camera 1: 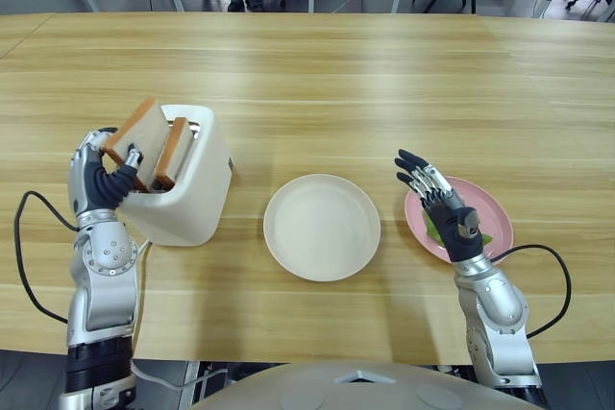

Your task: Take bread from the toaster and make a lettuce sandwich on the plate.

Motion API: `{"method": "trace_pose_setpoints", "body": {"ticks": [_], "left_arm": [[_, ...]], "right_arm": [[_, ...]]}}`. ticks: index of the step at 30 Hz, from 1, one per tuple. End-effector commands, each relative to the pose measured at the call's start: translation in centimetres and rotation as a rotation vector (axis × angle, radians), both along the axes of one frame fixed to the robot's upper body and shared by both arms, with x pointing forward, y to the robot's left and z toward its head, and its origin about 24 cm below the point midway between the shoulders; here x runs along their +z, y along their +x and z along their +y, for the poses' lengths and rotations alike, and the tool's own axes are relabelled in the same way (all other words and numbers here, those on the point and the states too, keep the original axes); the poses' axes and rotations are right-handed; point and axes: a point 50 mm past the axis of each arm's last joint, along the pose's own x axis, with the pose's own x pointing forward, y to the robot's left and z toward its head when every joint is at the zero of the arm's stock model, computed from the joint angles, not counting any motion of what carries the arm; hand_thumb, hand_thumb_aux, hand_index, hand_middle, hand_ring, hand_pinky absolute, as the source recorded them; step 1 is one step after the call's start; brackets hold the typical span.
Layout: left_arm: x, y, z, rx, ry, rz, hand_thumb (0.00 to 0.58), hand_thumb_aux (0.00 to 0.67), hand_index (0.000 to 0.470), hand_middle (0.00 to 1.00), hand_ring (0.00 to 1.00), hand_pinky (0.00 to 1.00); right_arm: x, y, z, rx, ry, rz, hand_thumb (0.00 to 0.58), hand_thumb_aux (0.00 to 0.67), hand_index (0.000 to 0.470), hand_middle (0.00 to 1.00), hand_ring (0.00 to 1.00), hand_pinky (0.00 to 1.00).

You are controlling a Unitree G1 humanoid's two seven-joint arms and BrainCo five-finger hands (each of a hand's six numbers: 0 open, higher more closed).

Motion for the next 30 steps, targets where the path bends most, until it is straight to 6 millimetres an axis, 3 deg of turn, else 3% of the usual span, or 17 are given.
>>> {"method": "trace_pose_setpoints", "body": {"ticks": [1,8,11,14,19,23,30], "left_arm": [[1.9,-0.2,-0.3,-0.031,-0.035,-0.140,0.580,0.670,0.460,0.49,0.49,0.49],[3.3,-0.6,-0.5,-0.075,-0.094,-0.264,0.580,0.670,0.460,0.60,0.60,0.60],[4.1,-0.8,-0.5,-0.093,-0.117,-0.319,0.580,0.670,0.460,0.63,0.63,0.63],[5.5,-1.1,-0.7,-0.119,-0.106,-0.378,0.580,0.670,0.460,0.64,0.64,0.64],[8.2,-2.3,-1.7,-0.177,-0.075,-0.465,0.580,0.670,0.460,0.65,0.65,0.65],[10.2,-3.0,-4.2,-0.293,-0.086,-0.511,0.580,0.670,0.460,0.65,0.65,0.65],[11.3,-2.4,-8.9,-0.524,-0.156,-0.456,0.580,0.670,0.460,0.63,0.63,0.63]], "right_arm": [[-0.2,0.3,-0.2,-0.063,-0.101,-0.009,0.000,0.000,0.000,0.00,0.00,0.00],[0.0,1.3,-0.6,-0.154,-0.346,-0.009,0.000,0.000,0.000,0.00,0.00,0.00],[0.8,1.6,-1.5,-0.206,-0.699,-0.169,0.000,0.000,0.000,0.00,0.00,0.00],[1.8,2.4,-3.9,-0.305,-1.093,-0.270,0.000,0.000,0.000,0.00,0.00,0.00],[2.5,3.6,-8.3,-0.396,-1.491,-0.268,0.000,0.000,0.000,0.00,0.00,0.00],[1.2,4.0,-11.3,-0.389,-1.677,-0.174,0.000,0.000,0.000,0.00,0.00,0.00],[-1.3,4.1,-13.6,-0.331,-1.771,-0.052,0.000,0.000,0.000,0.00,0.00,0.00]]}}
